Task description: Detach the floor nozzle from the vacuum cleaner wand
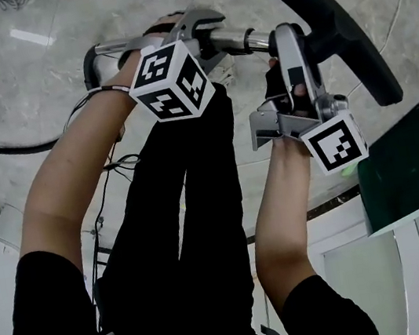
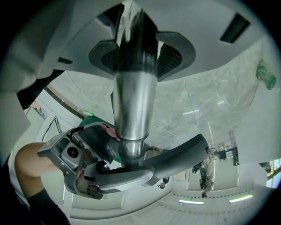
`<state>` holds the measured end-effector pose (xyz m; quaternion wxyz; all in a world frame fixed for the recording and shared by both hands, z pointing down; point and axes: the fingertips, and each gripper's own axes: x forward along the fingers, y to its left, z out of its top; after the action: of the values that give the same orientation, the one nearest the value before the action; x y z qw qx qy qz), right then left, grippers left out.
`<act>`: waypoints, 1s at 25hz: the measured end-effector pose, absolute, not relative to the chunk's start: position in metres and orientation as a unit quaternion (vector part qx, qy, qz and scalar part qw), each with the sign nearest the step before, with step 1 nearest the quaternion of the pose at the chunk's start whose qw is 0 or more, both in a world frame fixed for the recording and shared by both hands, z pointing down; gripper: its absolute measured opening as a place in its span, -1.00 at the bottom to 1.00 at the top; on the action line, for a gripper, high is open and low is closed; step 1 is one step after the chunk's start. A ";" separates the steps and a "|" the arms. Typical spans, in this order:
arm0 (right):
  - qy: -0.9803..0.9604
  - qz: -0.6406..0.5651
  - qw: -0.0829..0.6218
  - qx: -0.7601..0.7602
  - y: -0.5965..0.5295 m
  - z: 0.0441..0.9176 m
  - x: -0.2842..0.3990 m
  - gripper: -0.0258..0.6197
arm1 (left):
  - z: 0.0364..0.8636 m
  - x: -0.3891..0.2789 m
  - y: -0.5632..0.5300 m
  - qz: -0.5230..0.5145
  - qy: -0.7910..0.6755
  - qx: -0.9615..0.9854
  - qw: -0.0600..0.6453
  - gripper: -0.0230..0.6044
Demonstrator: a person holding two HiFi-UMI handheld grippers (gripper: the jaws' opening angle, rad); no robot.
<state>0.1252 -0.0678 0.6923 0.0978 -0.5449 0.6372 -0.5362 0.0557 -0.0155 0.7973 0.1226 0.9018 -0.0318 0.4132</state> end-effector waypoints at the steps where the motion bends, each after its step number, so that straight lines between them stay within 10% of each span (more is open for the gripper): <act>1: 0.641 -0.536 0.100 -0.541 -0.069 0.691 0.123 -0.33 | 0.797 0.057 -0.015 0.411 -0.022 0.903 0.125 -0.35; 17: 0.670 -0.465 0.100 -0.570 -0.098 0.670 0.121 -0.54 | 0.776 0.076 0.018 0.424 0.101 0.887 0.152 -0.56; 25: 0.821 -0.449 0.141 -0.324 -0.096 0.636 0.091 -0.54 | 0.731 0.082 0.039 0.315 0.202 0.875 0.308 -0.64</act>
<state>0.0912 -0.0964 0.6364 0.1413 -0.3244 0.8206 -0.4487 0.0821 0.0393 0.7307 0.3085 0.8747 0.2018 0.3148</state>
